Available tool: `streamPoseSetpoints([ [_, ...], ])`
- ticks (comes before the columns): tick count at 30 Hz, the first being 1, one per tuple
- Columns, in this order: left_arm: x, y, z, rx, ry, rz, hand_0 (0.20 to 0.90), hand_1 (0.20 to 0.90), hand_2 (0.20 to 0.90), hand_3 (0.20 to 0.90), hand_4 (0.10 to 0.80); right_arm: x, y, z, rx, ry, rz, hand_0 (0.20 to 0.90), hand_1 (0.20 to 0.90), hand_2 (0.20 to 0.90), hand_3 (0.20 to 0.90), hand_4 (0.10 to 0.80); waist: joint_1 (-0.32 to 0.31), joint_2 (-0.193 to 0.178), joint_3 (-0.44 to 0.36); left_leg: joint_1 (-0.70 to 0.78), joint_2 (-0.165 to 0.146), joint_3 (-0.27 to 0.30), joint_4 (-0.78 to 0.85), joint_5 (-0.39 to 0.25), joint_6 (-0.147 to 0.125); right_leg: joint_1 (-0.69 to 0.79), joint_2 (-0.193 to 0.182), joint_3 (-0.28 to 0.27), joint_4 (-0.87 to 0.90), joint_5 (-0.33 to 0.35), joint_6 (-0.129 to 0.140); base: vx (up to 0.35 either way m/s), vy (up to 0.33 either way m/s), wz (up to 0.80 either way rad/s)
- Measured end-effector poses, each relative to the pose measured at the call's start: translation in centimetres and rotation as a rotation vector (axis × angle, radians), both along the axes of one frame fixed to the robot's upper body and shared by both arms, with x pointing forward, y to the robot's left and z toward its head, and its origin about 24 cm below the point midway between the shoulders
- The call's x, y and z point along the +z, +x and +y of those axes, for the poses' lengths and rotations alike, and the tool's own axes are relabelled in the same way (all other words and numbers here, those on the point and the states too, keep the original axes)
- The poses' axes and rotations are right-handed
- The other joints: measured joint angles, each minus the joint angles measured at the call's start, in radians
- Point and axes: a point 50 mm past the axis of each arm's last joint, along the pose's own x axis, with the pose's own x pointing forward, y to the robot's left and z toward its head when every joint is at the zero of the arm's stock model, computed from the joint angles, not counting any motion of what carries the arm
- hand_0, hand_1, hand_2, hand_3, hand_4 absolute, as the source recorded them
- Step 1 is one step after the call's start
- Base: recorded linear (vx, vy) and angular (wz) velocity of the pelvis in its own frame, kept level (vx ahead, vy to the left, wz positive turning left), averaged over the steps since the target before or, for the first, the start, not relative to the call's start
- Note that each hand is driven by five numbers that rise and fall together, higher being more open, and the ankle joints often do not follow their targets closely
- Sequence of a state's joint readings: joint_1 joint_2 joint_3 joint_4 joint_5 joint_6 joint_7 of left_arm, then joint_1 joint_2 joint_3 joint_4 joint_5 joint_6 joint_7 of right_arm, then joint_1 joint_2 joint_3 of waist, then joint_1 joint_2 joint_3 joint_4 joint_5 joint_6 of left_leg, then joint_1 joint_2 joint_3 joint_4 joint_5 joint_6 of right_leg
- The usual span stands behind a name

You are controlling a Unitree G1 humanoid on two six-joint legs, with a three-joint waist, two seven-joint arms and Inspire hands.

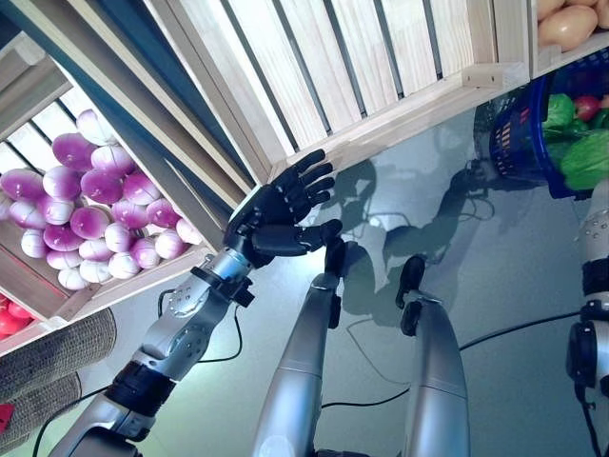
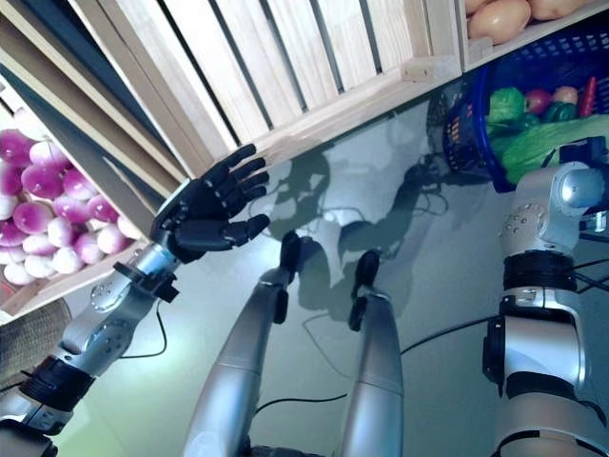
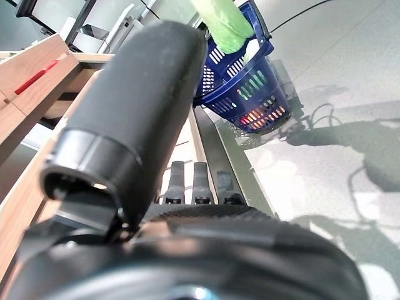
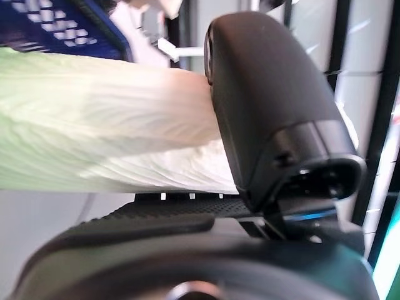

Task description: Put vegetables into the basket

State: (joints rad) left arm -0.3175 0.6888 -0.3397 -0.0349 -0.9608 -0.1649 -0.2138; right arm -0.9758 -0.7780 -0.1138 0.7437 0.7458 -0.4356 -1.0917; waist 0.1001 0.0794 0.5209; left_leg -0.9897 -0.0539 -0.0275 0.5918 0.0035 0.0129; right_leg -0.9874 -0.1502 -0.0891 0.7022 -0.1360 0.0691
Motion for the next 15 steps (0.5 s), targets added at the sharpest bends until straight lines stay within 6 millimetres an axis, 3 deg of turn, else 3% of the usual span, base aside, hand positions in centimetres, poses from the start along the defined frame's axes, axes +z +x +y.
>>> streamPoseSetpoints([
  [11,-0.1,-0.1,-0.3,-0.015,0.000,-0.002,0.900,0.900,0.900,0.900,0.800,-0.4,0.4,0.1,0.029,0.034,0.000,0.300,0.300,0.300,0.300,0.400,0.003,0.001,0.000,0.011,0.000,-0.011,-0.037,0.019,-0.007,-0.001,0.001,-0.006,-0.010,-0.002,-0.007,0.005,0.003,0.03],
  [15,0.1,0.0,-0.4,-0.018,-0.005,-0.010,0.900,0.900,0.900,0.900,0.800,-2.2,1.5,1.4,0.167,0.028,-0.006,0.300,0.300,0.300,0.300,0.400,0.002,0.001,0.000,0.050,0.002,0.005,-0.047,0.012,-0.003,0.033,0.004,-0.001,-0.024,-0.002,-0.005,-0.010,0.107,-0.10],
])
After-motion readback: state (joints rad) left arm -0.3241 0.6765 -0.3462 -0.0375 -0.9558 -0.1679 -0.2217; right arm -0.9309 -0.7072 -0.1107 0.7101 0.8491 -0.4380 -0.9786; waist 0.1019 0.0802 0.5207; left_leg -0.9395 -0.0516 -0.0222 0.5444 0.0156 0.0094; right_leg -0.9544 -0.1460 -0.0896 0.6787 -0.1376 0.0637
